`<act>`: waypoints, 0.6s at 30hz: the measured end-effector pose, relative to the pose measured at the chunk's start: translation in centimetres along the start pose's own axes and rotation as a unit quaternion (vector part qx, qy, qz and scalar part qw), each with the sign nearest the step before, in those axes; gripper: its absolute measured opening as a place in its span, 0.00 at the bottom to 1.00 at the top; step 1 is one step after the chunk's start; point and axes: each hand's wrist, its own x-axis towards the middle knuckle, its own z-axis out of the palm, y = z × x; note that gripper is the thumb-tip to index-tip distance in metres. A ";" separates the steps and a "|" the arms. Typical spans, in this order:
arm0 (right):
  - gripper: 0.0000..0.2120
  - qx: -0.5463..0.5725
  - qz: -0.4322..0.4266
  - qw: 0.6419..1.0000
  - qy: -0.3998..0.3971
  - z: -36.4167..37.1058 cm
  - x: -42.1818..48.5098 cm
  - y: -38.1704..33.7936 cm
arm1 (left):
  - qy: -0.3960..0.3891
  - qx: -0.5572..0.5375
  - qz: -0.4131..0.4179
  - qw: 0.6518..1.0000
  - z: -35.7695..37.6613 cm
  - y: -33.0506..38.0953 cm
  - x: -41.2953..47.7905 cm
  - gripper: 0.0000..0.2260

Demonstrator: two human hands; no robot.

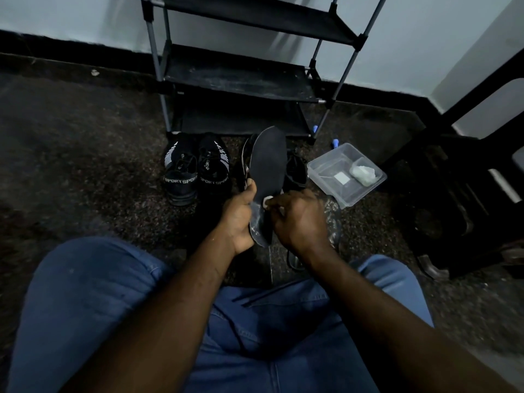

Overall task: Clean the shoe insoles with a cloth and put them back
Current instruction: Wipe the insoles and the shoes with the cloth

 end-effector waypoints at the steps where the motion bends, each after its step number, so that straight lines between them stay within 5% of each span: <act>1: 0.07 0.015 0.005 1.000 0.010 0.2 0.0 -0.4 | 0.001 0.002 -0.007 1.000 0.2 0.0 -0.2 0.23; 5: 0.16 0.032 0.023 0.999 -0.005 0.9 0.9 -1.7 | -0.010 -0.024 -0.027 0.999 0.0 -0.3 -0.6 0.26; 10: 0.13 -0.068 -0.034 0.997 -0.014 -0.3 0.5 -0.6 | -0.005 -0.055 -0.038 0.998 0.3 -0.2 -0.8 0.28; 18: 0.11 -0.080 0.037 0.995 -0.049 -0.8 1.9 0.7 | 0.004 -0.057 -0.018 0.998 0.0 -0.1 -0.4 0.26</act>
